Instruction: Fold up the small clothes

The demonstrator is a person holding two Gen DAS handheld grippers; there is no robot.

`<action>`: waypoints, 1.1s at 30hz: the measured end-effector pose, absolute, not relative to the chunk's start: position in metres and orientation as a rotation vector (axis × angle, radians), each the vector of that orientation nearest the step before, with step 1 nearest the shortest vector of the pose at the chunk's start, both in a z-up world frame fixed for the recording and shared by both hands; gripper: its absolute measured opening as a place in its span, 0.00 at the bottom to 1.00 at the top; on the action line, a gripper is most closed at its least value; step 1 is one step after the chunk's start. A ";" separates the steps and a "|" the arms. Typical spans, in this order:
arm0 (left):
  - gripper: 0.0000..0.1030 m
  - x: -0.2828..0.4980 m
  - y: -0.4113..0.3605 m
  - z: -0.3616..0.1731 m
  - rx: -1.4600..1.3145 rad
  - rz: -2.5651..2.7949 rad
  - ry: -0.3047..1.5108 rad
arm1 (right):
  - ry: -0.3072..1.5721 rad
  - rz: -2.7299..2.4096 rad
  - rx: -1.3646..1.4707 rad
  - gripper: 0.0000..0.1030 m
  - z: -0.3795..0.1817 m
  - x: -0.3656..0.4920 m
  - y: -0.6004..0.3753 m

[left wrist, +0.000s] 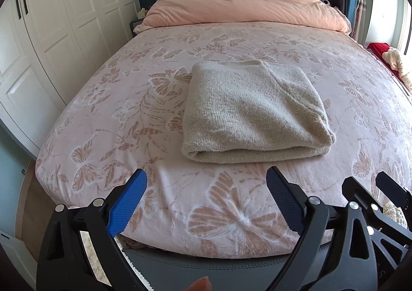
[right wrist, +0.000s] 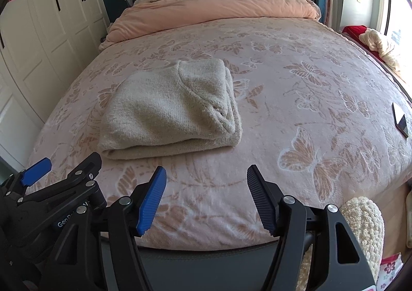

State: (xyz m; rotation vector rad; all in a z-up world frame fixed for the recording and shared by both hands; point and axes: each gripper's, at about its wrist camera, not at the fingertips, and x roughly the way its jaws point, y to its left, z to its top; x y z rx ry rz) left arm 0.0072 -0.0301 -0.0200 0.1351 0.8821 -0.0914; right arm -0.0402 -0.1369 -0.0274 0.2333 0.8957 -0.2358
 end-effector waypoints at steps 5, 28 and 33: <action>0.89 0.006 -0.031 -0.021 0.144 -0.091 0.883 | 0.902 -0.243 0.229 0.62 -0.029 -0.041 -0.136; 0.90 0.012 -0.029 -0.026 0.163 -0.095 0.891 | 0.910 -0.252 0.230 0.62 -0.031 -0.041 -0.134; 0.90 0.012 -0.029 -0.027 0.167 -0.094 0.889 | 0.912 -0.255 0.231 0.62 -0.031 -0.042 -0.135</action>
